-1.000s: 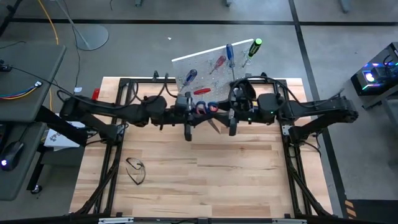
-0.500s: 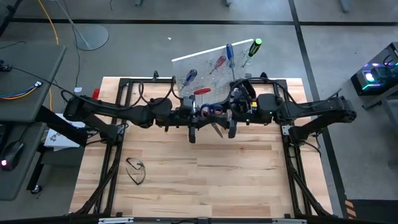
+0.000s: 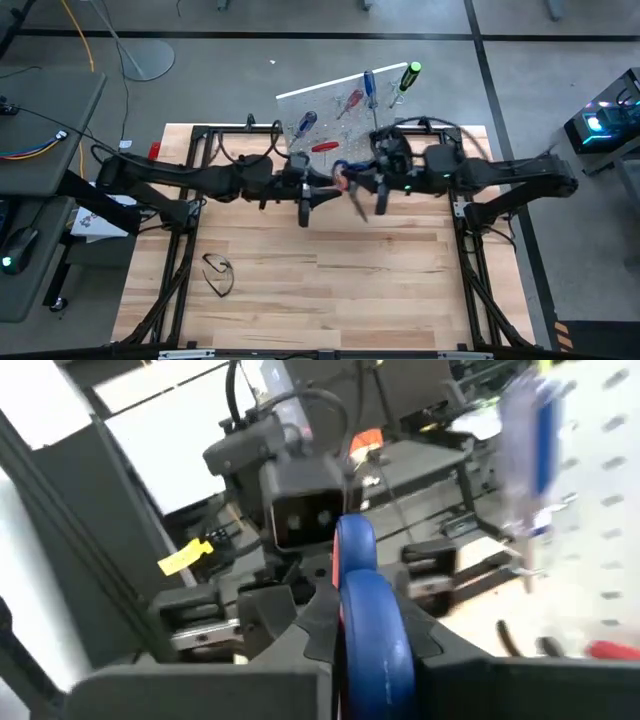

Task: Hang tools onto peg board
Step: Hang the blue scissors on the peg board

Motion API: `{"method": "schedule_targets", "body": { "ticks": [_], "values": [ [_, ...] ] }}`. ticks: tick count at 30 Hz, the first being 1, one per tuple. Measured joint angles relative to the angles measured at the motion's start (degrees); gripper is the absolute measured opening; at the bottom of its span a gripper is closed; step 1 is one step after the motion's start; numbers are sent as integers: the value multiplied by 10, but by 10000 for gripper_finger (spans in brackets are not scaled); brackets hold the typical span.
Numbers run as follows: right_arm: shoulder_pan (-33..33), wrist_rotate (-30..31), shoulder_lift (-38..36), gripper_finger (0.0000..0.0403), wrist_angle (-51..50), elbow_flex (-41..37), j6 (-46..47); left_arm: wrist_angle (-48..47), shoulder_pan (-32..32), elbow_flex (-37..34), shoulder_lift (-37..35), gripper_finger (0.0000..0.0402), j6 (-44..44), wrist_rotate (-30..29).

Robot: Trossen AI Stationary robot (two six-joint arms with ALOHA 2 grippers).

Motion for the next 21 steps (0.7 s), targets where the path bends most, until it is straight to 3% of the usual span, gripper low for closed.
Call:
{"method": "schedule_targets", "body": {
  "ticks": [7,9,12,14,16,18,21],
  "values": [
    [16,119,-86,22,-161,0,-5,-197,-9,-21,-64,168,-49,-12],
    [23,167,-113,22,-174,-14,-2,-194,-25,-65,-80,169,-84,-43],
    [38,223,-156,22,-125,-72,4,-114,-55,-155,-105,166,-151,-102],
    [55,274,-183,22,-39,-142,8,-25,-74,-215,-122,163,-201,-135],
    [69,330,-200,22,121,-234,-8,49,-89,-265,-135,159,-238,-164],
    [70,352,-197,22,356,-334,-58,92,-100,-299,-145,156,-255,-193],
    [43,337,-143,22,729,-437,-167,97,-107,-314,-165,151,-267,-235]
  ]
}}
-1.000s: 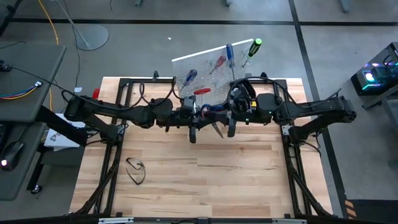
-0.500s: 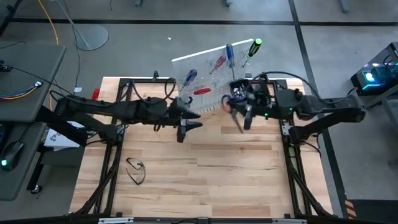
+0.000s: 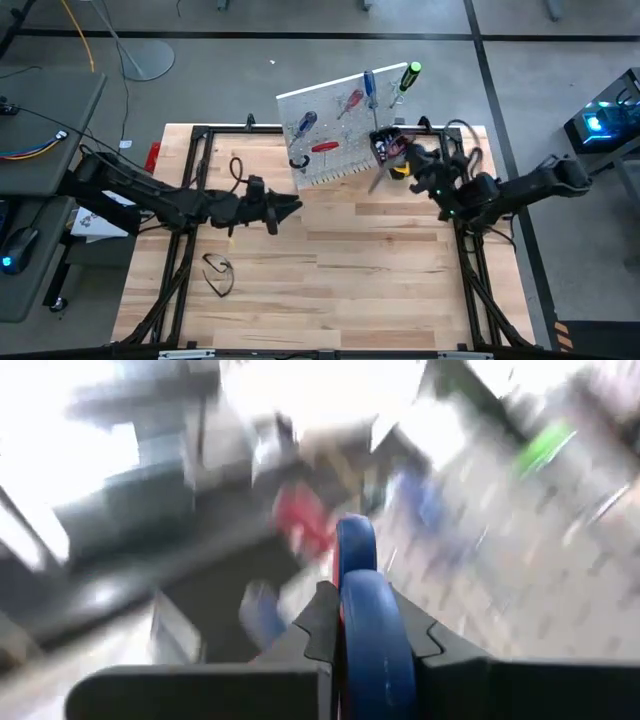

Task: Hang tools onto peg board
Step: Hang the blue scissors on the peg board

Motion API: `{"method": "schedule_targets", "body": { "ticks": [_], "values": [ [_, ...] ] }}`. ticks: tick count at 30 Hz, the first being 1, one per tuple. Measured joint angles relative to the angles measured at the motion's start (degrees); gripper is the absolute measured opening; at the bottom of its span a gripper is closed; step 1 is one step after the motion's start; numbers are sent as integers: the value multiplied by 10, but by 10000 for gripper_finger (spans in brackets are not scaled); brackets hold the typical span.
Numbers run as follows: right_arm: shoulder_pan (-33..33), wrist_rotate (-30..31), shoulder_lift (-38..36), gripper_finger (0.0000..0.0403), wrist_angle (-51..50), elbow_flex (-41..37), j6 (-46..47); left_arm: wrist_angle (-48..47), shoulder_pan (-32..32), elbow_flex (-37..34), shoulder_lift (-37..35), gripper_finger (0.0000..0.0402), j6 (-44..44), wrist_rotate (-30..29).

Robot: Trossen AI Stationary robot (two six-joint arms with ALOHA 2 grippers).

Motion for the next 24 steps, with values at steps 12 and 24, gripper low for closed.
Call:
{"method": "schedule_targets", "body": {
  "ticks": [12,24],
  "values": [
    [-106,-127,124,22,0,122,-230,-4,4,-1,-23,146,118,-12],
    [-172,-415,141,21,-201,189,-241,-4,3,-1,-23,146,117,-6]
  ]
}}
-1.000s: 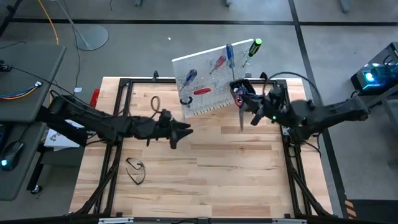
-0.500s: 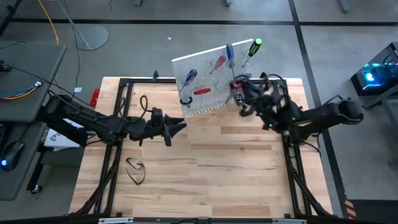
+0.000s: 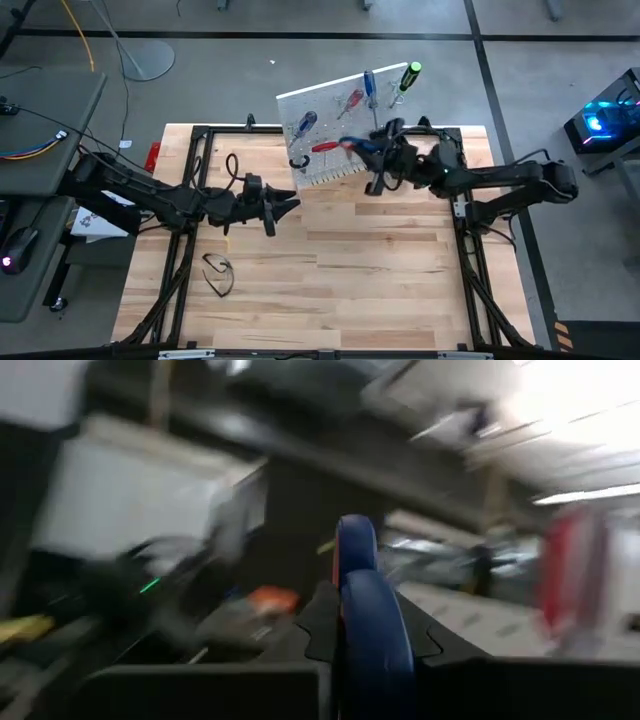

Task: Hang tools onto peg board
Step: Hang the blue scissors on the peg board

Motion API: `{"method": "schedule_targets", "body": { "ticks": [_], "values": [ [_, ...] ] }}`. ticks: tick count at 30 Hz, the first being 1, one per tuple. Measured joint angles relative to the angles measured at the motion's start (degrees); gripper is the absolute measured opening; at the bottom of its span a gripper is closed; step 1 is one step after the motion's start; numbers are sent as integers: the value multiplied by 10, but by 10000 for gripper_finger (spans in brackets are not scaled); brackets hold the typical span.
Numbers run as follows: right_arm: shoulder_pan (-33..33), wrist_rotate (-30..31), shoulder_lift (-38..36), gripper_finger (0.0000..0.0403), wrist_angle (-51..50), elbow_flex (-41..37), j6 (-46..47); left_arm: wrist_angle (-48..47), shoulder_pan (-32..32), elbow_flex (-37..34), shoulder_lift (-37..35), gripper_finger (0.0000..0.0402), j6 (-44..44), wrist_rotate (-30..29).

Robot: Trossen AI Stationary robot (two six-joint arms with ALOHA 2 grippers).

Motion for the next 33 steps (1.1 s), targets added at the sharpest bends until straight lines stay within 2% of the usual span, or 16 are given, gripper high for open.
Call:
{"method": "schedule_targets", "body": {
  "ticks": [3,7,11,15,23,33],
  "values": [
    [-25,-82,-14,21,-56,0,12,-1,0,0,0,146,0,7],
    [-76,-148,-37,21,-85,0,13,-5,0,0,0,146,0,17],
    [-137,-244,-45,21,-92,0,36,-16,0,0,0,146,-1,27],
    [-183,-306,-41,21,-93,0,63,-28,0,0,0,146,-7,27],
    [-210,-340,-26,21,-33,2,83,-34,0,0,1,146,-17,26],
    [-214,-361,17,21,-32,24,80,-43,0,0,1,146,-17,26]
  ]
}}
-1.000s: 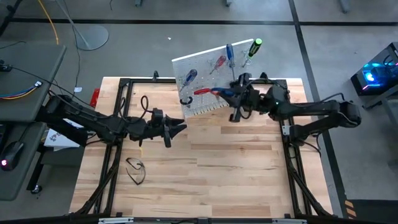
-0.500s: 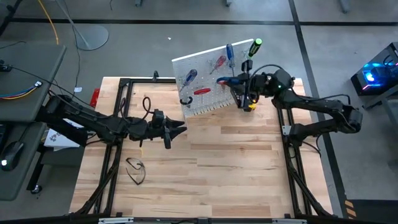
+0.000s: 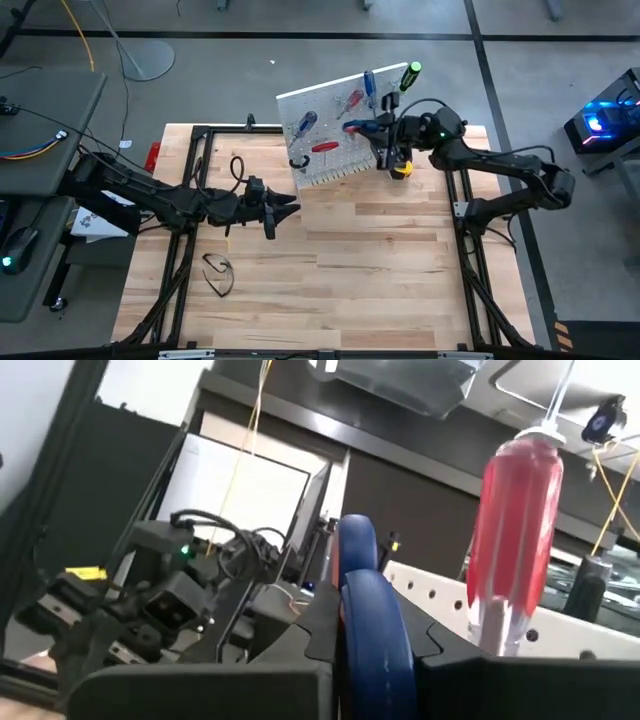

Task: Hang tools onto peg board
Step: Hang the blue scissors on the peg board, then hang the safety glasses on the peg board

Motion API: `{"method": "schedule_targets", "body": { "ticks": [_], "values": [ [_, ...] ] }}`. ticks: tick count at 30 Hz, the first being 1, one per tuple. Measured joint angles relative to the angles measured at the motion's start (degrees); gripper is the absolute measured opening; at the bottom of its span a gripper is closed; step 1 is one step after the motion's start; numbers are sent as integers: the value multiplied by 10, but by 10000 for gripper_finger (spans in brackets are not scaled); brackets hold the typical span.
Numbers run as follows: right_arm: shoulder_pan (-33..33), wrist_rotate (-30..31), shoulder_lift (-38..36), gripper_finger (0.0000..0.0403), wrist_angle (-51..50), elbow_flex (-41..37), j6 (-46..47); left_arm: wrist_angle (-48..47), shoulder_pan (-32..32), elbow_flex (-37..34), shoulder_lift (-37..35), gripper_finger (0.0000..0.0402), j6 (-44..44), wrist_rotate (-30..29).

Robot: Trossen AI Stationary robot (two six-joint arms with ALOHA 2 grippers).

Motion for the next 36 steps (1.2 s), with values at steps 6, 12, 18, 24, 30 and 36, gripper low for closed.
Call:
{"method": "schedule_targets", "body": {
  "ticks": [6,12,18,24,30,36],
  "values": [
    [-12,4,17,21,2,0,3,-5,0,0,0,146,0,0],
    [-14,17,19,22,-9,0,16,-17,0,0,0,146,0,0],
    [-14,35,20,91,-14,0,24,-18,0,0,0,146,1,0],
    [-14,38,20,115,-25,0,57,-25,0,0,0,146,2,0],
    [-14,38,14,117,-24,0,90,-30,0,0,0,146,2,1],
    [-12,35,-8,118,-23,0,123,-31,-1,0,0,146,1,58]
  ]
}}
